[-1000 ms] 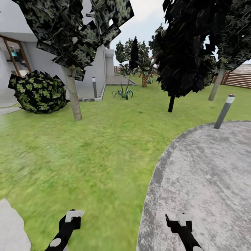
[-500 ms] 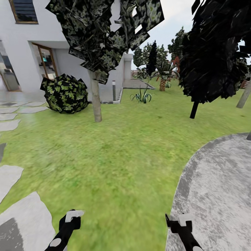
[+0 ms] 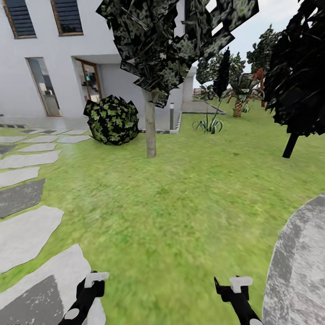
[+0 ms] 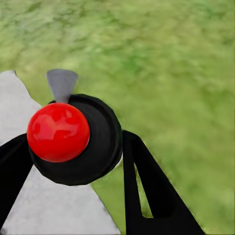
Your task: In the garden, pick up the pesticide atomizer on the floor and spray pesticide onto both trees until each tree trunk is fully covered.
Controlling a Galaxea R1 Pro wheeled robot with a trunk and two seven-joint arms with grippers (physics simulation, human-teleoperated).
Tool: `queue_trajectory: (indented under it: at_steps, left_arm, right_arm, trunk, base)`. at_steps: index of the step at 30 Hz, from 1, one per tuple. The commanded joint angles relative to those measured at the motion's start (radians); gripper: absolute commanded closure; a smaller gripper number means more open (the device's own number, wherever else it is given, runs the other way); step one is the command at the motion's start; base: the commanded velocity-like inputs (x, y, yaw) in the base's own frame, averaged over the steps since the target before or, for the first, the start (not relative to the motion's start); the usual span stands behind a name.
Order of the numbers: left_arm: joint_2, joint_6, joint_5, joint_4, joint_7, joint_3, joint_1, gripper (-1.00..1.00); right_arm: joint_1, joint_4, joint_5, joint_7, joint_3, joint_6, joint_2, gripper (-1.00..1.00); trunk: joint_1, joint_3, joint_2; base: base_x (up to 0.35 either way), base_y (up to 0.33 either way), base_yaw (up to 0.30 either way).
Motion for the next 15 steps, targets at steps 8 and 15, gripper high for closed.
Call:
queue_trajectory:
  at_steps: [8,15]
  left_arm:
    - [0.000,0.000,0.000,0.000,0.000,0.000,0.000,1.00]
    - [0.000,0.001,0.000,0.000,0.001,0.000,0.000,1.00]
  right_arm:
    - [0.000,0.000,0.000,0.000,0.000,0.000,0.000,-1.00]
    - [0.000,0.000,0.000,0.000,0.000,0.000,0.000,-1.00]
  trunk:
    - [0.000,0.000,0.000]
    - [0.000,0.000,0.000]
  base:
    - [0.227,0.281,0.279]
    - [0.228,0.281,0.279]
